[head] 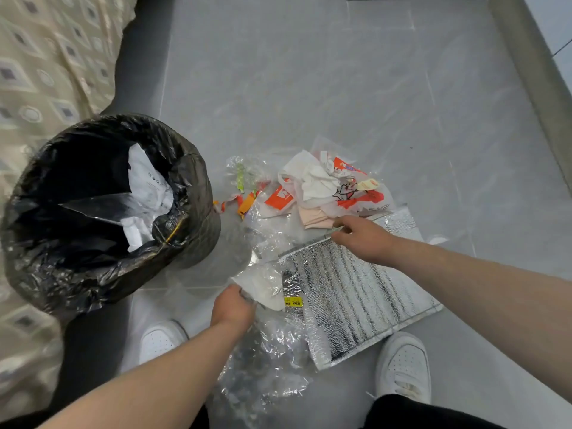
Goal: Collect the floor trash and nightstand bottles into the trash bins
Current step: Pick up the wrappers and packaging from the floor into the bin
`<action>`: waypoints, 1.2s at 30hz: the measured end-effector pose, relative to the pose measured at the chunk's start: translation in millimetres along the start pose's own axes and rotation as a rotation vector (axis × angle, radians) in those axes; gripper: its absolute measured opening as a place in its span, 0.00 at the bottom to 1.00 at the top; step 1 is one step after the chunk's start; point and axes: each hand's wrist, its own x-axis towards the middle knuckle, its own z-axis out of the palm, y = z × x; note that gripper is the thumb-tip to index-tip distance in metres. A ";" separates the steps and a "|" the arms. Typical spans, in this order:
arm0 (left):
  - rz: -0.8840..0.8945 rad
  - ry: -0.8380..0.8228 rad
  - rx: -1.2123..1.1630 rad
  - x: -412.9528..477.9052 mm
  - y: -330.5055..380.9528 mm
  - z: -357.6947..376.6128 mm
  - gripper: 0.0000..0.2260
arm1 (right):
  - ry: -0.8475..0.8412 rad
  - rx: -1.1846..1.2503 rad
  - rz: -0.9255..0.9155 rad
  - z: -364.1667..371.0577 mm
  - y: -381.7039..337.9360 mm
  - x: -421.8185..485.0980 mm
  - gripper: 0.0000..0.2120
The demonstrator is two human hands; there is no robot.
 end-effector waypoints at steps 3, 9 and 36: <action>0.043 -0.014 0.008 6.6 11.6 -16.5 0.05 | -0.006 -0.003 0.010 2.6 2.7 4.4 0.19; 0.268 -0.002 -0.206 12.0 73.8 -63.8 0.12 | 0.229 -0.138 -0.045 -0.7 6.3 37.6 0.25; 0.625 0.090 -0.752 -35.9 213.8 -205.1 0.16 | 0.252 0.129 -0.214 -74.4 -56.4 10.2 0.09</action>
